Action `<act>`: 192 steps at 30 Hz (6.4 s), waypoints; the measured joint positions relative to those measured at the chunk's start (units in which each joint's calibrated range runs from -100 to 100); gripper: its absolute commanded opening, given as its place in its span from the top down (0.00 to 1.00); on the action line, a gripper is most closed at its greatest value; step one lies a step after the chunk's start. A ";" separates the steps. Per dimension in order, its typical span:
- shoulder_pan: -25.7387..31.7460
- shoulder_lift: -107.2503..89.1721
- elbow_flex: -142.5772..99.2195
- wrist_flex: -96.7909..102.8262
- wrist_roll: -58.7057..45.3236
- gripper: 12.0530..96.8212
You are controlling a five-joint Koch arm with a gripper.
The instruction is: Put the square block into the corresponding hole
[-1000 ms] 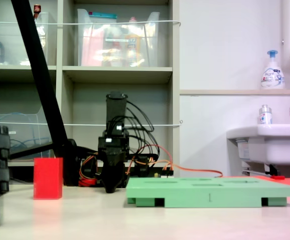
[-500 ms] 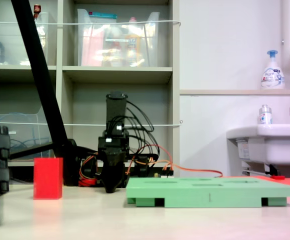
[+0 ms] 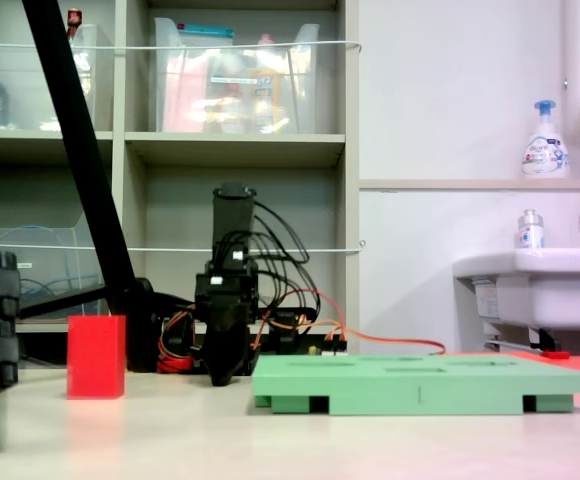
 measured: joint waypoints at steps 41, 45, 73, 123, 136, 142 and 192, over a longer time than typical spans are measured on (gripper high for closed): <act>-11.82 57.59 106.61 -102.79 37.70 0.17; -11.92 64.43 106.71 -101.62 37.31 0.17; -10.55 101.09 115.73 -92.51 37.26 0.48; 11.72 89.60 151.00 -105.63 60.85 0.89; 15.78 104.24 154.43 -99.46 61.83 0.88; 16.26 108.76 154.53 -92.61 62.81 0.88; 17.44 126.27 159.33 -86.34 65.74 0.83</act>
